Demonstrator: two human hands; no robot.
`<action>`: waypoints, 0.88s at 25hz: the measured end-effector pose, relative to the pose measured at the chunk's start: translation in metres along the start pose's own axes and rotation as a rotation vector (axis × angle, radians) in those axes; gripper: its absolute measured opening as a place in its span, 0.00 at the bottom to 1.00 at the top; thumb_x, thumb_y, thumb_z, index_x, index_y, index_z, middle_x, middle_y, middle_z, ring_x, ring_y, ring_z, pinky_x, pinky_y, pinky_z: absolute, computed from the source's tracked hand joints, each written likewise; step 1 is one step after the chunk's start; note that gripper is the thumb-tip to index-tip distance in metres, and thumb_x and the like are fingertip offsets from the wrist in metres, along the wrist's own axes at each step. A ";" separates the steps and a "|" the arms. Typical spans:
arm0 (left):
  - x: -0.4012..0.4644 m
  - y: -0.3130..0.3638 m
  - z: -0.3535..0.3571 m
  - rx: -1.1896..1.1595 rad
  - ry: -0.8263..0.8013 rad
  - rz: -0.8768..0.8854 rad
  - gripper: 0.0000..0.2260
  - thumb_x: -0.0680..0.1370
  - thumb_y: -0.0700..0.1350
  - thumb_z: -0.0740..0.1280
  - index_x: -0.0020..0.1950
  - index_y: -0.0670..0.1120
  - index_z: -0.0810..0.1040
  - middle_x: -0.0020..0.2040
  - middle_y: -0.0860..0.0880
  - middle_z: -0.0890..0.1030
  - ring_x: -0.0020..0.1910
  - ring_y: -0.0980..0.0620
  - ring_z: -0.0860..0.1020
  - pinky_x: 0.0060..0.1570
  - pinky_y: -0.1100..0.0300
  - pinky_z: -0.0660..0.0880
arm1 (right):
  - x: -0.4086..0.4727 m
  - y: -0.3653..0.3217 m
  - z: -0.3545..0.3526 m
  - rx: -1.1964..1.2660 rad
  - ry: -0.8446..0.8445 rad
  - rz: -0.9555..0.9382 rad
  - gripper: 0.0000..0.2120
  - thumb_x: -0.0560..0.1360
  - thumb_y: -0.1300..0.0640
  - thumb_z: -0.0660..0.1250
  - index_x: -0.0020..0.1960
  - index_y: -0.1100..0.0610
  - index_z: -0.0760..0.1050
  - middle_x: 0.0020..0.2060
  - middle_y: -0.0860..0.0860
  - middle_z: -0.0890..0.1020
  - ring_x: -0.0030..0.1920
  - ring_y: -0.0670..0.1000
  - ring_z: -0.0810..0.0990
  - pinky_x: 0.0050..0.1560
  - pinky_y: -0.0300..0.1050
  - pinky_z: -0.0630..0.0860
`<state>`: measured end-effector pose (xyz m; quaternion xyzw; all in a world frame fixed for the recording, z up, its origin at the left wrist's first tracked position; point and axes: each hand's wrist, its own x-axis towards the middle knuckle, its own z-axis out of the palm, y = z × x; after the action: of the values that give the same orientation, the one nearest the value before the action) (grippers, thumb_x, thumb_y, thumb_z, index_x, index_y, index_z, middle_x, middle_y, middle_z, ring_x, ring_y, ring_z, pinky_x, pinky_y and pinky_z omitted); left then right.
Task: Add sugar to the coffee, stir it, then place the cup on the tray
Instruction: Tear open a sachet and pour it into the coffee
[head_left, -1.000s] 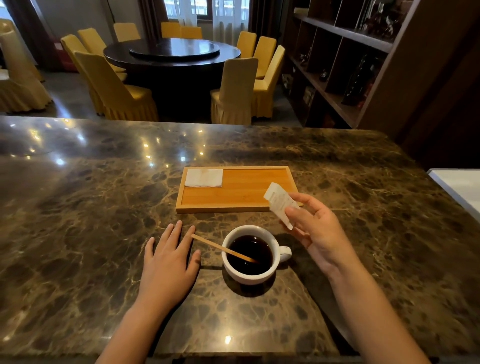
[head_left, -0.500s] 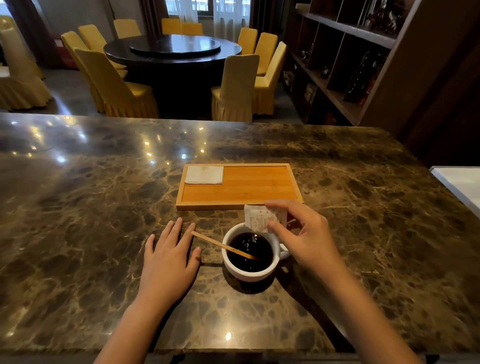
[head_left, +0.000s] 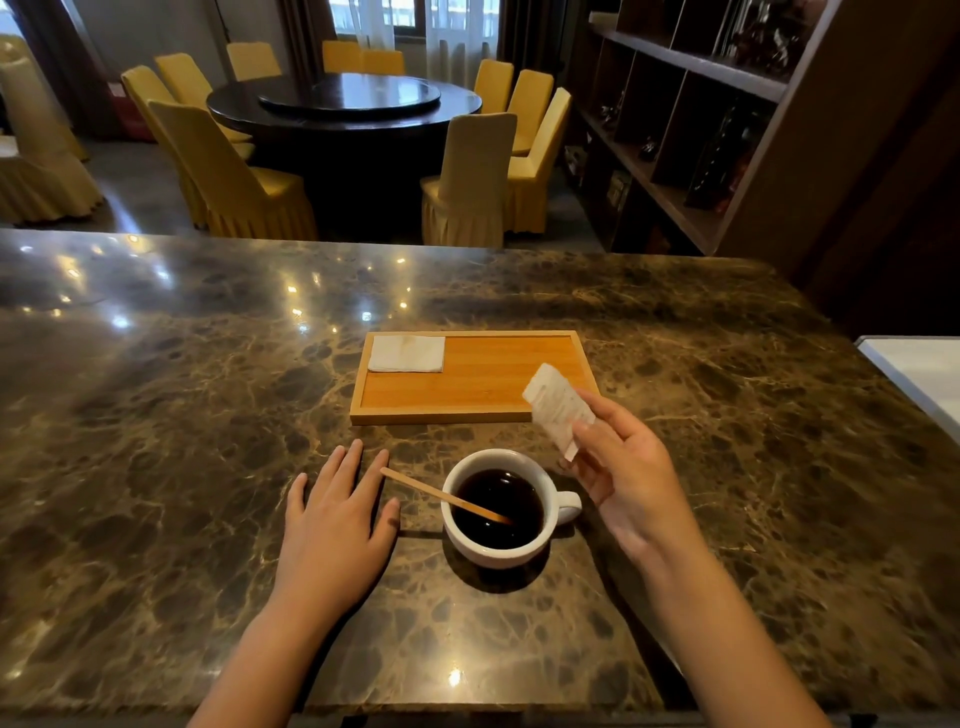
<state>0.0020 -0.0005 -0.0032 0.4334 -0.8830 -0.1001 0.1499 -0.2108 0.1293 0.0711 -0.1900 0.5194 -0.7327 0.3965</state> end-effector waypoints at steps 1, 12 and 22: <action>0.000 0.000 -0.001 0.000 0.002 -0.001 0.23 0.78 0.55 0.51 0.72 0.53 0.55 0.74 0.47 0.53 0.72 0.51 0.48 0.70 0.44 0.44 | 0.003 0.000 -0.002 0.181 -0.004 0.104 0.13 0.69 0.66 0.69 0.52 0.56 0.78 0.44 0.54 0.84 0.38 0.46 0.85 0.33 0.36 0.79; 0.001 0.000 -0.001 0.001 -0.009 -0.015 0.25 0.76 0.59 0.47 0.72 0.53 0.54 0.74 0.48 0.53 0.72 0.52 0.47 0.69 0.45 0.44 | 0.038 0.006 -0.016 0.702 0.017 0.167 0.31 0.45 0.67 0.83 0.48 0.62 0.82 0.45 0.59 0.86 0.45 0.54 0.86 0.35 0.41 0.82; 0.001 0.001 -0.002 0.023 -0.012 -0.042 0.31 0.70 0.62 0.40 0.71 0.55 0.54 0.74 0.50 0.52 0.69 0.57 0.43 0.68 0.48 0.42 | 0.104 0.007 -0.026 -0.673 0.472 -0.604 0.07 0.72 0.63 0.68 0.37 0.59 0.72 0.33 0.51 0.76 0.35 0.47 0.74 0.39 0.41 0.72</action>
<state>0.0017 -0.0010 -0.0011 0.4530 -0.8756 -0.0956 0.1375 -0.2897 0.0627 0.0405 -0.2779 0.7240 -0.6298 -0.0442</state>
